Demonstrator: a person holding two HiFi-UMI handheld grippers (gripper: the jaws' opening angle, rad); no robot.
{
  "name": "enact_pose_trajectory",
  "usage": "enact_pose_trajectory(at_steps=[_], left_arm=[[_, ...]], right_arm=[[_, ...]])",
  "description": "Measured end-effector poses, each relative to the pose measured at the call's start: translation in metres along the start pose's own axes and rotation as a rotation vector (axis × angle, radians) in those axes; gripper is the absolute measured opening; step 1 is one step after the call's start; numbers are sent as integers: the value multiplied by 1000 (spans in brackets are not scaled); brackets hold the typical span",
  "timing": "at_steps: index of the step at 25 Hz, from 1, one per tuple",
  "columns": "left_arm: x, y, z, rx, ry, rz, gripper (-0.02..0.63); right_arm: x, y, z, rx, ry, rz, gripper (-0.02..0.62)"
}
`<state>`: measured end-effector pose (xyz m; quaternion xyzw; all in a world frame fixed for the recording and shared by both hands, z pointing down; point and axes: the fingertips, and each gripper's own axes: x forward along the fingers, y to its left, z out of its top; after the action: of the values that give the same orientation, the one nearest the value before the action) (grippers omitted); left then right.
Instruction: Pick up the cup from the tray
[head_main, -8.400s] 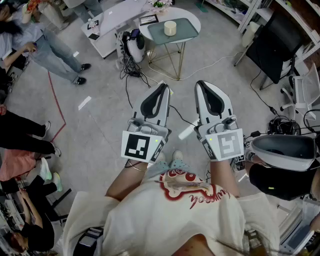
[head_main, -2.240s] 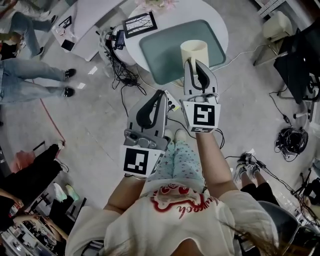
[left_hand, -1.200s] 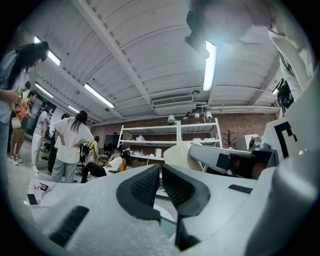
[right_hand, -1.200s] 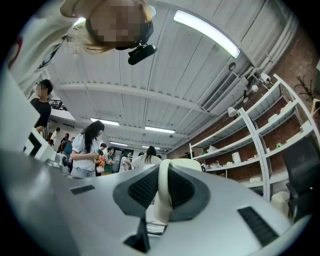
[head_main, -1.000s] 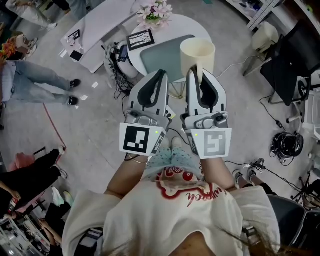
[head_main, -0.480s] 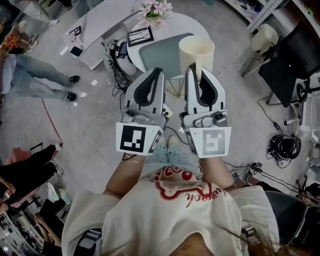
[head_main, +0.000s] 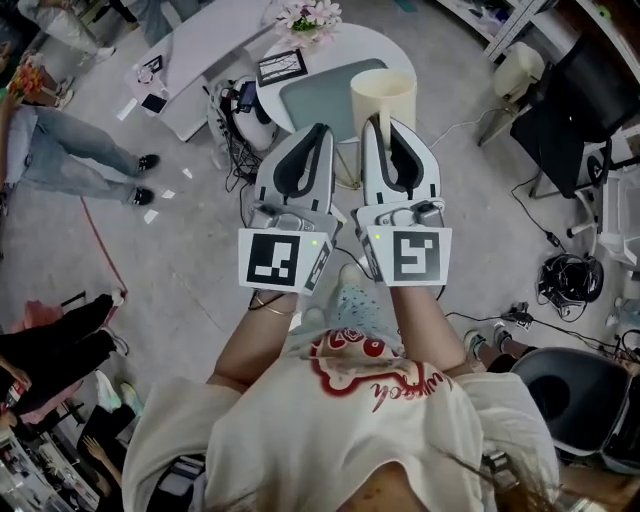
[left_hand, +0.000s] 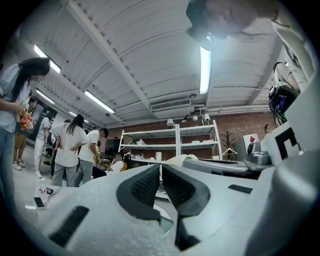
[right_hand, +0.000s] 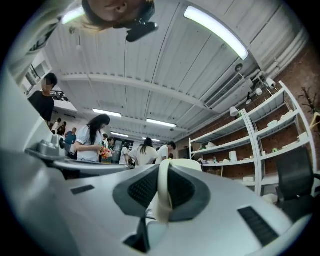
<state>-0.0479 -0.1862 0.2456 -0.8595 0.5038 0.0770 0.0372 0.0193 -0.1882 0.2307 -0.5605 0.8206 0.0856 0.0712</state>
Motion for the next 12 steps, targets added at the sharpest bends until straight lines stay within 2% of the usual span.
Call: enact_pose_trajectory(at_steps=[2, 4, 12], left_arm=[[-16, -2, 3, 7, 5, -15, 26], [-36, -4, 7, 19, 7, -35, 26], [-102, -6, 20, 16, 10, -86, 26]], right_arm=[[-11, 4, -10, 3, 74, -57, 49], [-24, 15, -10, 8, 96, -90, 49], [-72, 76, 5, -10, 150, -114, 49]])
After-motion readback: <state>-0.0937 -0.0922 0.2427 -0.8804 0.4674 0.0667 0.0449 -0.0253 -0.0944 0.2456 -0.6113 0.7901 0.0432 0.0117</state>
